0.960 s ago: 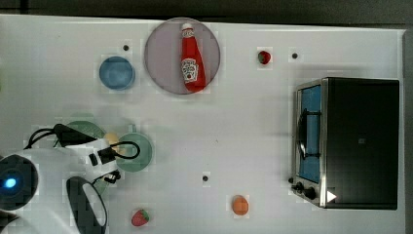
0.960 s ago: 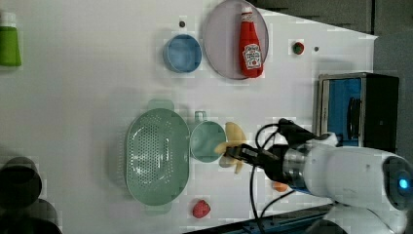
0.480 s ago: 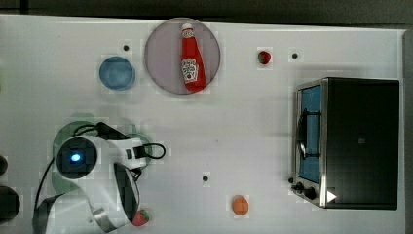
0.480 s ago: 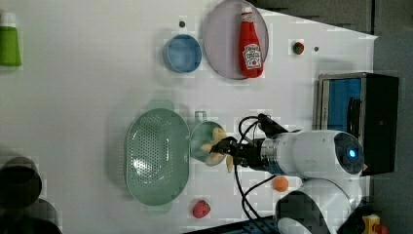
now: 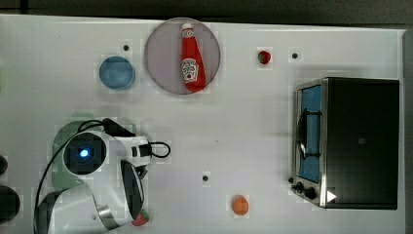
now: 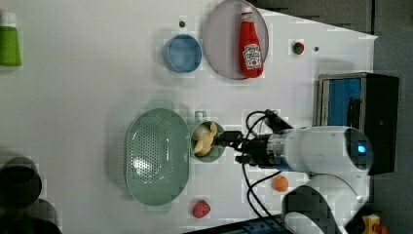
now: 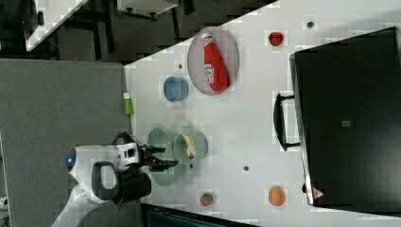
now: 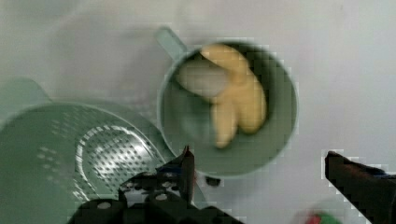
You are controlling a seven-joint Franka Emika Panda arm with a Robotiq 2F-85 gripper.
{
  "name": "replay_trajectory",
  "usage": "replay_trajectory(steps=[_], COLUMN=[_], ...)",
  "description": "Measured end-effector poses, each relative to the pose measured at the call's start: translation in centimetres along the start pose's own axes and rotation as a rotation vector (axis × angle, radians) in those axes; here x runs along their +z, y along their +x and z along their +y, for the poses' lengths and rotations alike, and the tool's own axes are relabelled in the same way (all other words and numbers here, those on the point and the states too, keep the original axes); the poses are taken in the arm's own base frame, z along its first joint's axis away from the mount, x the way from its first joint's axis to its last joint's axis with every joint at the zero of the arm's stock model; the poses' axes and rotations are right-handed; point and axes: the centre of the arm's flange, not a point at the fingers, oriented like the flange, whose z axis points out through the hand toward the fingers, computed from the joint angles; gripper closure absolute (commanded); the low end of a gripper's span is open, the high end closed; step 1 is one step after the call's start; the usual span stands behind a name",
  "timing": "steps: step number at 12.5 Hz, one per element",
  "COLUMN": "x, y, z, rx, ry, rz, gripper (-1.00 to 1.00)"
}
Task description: Pick Banana and place it in mug.
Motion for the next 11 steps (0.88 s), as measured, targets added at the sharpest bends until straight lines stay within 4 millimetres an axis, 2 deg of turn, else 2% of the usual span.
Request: replay_trajectory(steps=[2, 4, 6, 8, 11], x=[-5.0, -10.7, -16.4, -21.4, -27.8], y=[0.6, 1.5, 3.2, 5.6, 9.5], z=[-0.7, 0.3, 2.6, 5.4, 10.1], rx=[0.008, 0.030, 0.096, 0.172, 0.252], ry=[0.084, 0.083, 0.114, 0.136, 0.134], rz=[0.085, 0.134, 0.157, 0.136, 0.165], gripper=[-1.00, -1.00, -1.00, -1.00, -1.00])
